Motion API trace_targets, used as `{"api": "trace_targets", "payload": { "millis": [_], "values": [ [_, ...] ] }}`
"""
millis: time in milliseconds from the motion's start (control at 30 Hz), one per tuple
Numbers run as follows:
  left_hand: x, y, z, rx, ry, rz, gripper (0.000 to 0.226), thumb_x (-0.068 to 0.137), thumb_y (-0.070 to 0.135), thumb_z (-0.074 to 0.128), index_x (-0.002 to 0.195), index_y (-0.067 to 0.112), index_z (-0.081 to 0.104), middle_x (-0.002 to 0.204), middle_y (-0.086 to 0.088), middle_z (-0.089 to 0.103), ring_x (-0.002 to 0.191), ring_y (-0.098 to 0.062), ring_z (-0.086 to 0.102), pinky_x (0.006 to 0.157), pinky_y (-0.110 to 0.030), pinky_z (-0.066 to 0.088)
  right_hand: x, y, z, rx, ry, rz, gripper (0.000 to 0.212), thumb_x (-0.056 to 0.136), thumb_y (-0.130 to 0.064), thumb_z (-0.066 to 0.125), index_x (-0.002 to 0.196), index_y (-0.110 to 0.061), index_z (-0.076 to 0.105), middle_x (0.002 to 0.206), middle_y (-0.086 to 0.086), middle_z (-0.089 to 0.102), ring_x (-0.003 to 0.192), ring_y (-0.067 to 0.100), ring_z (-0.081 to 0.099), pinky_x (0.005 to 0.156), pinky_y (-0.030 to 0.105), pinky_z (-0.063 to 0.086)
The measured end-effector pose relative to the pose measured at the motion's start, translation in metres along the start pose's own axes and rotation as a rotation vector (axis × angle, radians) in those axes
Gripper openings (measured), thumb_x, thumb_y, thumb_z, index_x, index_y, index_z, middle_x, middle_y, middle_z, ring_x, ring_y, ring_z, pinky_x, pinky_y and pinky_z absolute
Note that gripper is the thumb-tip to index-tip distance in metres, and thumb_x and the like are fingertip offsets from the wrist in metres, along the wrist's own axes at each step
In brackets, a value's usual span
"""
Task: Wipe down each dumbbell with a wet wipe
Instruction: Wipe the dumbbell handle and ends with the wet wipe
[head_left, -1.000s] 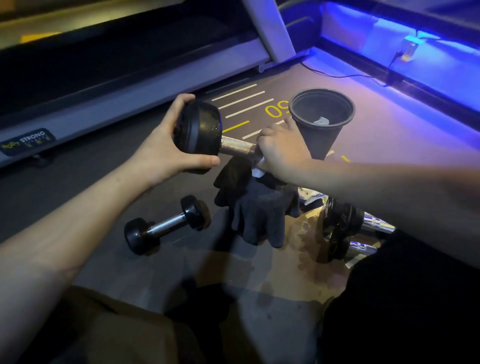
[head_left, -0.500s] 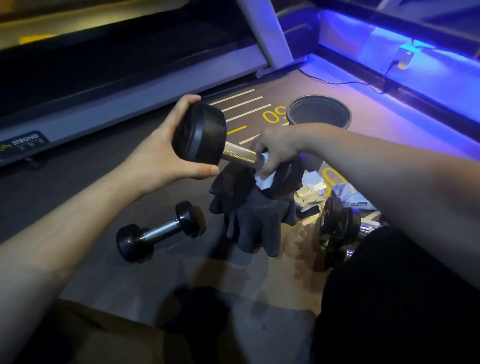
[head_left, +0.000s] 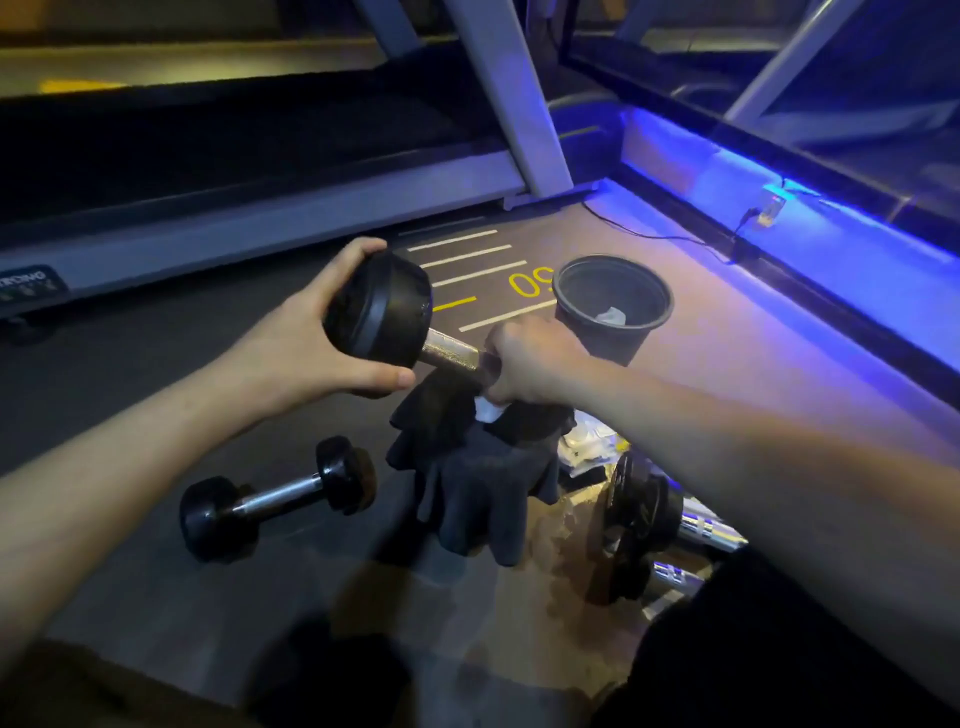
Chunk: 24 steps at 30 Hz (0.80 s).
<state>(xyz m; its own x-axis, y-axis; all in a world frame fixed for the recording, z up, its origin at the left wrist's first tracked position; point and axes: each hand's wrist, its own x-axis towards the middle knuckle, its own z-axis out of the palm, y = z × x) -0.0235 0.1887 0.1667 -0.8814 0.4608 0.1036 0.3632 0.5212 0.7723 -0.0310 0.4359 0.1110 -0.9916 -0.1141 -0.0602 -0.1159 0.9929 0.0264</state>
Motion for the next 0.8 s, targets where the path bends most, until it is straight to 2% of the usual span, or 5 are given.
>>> {"api": "trace_targets", "payload": {
  "millis": [100,300,467,633,800],
  "values": [
    [0.000,0.002,0.000,0.008,0.003,0.004,0.106,0.062,0.022,0.094,0.141,0.057,0.034,0.112,0.035,0.049,0.104,0.020,0.051,0.085,-0.001,0.037,0.004,0.005,-0.015,0.114,-0.199,-0.005,0.036,0.063,-0.041,0.079,0.093,-0.022,0.074,0.088,0.004,0.072,0.084,0.026,0.067,0.074,0.033,0.057],
    [0.000,0.006,0.002,0.046,0.003,0.028,0.106,0.060,0.024,0.095,0.139,0.059,0.033,0.108,0.038,0.048,0.100,0.022,0.052,0.084,-0.002,0.037,0.010,0.018,-0.030,0.173,-0.397,-0.135,0.028,0.071,-0.040,0.081,0.092,-0.026,0.070,0.085,-0.003,0.067,0.080,0.020,0.062,0.067,0.027,0.046],
    [0.000,0.003,0.002,0.033,0.006,0.001,0.106,0.058,0.027,0.095,0.137,0.062,0.033,0.118,0.028,0.052,0.114,-0.011,0.058,0.102,-0.030,0.043,0.005,0.007,-0.013,-0.062,-0.133,-0.161,0.022,0.069,-0.048,0.072,0.084,-0.034,0.064,0.098,-0.002,0.064,0.108,0.023,0.054,0.100,0.042,0.034],
    [0.002,-0.001,0.004,-0.045,0.036,-0.024,0.102,0.060,0.025,0.094,0.137,0.059,0.037,0.128,0.018,0.055,0.119,-0.002,0.055,0.104,-0.027,0.042,-0.006,-0.003,0.004,-0.253,0.097,-0.110,0.035,0.077,-0.047,0.066,0.103,-0.024,0.072,0.109,0.001,0.064,0.124,0.026,0.046,0.114,0.062,0.014],
    [0.001,-0.001,0.002,-0.035,0.004,-0.019,0.104,0.060,0.025,0.095,0.137,0.061,0.035,0.123,0.023,0.055,0.117,-0.009,0.058,0.104,-0.030,0.045,0.001,-0.003,-0.015,0.006,-0.140,-0.059,0.028,0.071,-0.037,0.074,0.096,-0.024,0.072,0.097,0.004,0.070,0.099,0.026,0.063,0.087,0.036,0.048]
  ]
}}
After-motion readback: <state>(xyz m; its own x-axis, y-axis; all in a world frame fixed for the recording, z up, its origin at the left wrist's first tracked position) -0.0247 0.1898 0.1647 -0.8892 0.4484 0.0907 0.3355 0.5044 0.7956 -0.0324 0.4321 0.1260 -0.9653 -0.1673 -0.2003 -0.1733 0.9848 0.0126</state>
